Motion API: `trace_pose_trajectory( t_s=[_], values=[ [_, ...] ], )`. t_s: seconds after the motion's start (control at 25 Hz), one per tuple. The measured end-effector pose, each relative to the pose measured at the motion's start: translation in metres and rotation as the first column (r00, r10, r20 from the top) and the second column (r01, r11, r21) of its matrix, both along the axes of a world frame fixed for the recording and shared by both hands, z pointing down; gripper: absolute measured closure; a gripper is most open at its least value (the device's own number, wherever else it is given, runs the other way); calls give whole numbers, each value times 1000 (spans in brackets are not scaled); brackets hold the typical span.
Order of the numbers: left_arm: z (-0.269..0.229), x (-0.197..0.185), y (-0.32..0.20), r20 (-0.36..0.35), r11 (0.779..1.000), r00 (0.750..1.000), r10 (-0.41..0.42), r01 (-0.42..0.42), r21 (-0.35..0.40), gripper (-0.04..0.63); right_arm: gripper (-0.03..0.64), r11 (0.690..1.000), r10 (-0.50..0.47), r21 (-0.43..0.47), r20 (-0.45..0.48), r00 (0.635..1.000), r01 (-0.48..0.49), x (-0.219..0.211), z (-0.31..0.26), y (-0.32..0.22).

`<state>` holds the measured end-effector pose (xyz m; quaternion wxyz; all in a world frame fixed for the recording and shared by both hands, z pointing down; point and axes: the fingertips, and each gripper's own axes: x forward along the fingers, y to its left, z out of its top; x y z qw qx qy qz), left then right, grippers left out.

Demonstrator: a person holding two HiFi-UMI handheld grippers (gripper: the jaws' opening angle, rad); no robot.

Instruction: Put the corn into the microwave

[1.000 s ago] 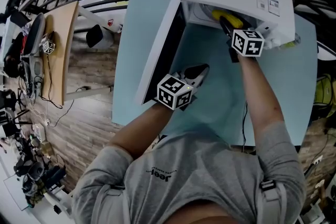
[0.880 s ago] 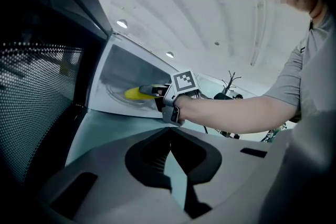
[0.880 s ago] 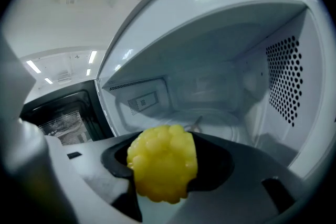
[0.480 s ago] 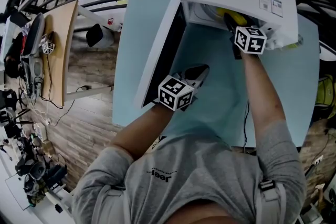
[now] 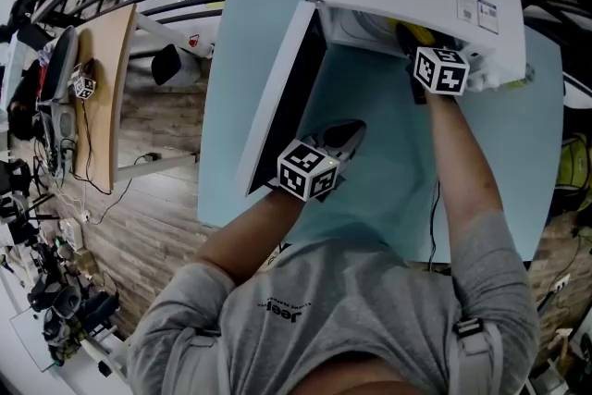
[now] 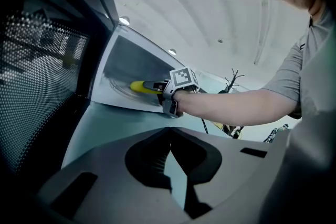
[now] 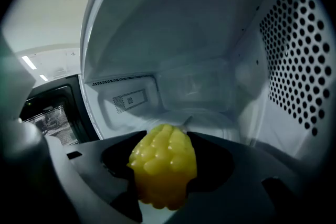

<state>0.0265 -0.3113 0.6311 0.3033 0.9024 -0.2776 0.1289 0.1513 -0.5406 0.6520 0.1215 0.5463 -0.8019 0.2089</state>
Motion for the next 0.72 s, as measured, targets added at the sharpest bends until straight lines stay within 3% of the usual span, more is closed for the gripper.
trace_pose_trajectory(
  t_s=[0.72],
  values=[
    [0, -2, -1, -19, 1000, 1000, -3, 3, -12, 576, 368, 998, -32, -56, -86, 996, 27, -16, 20, -6]
  ],
)
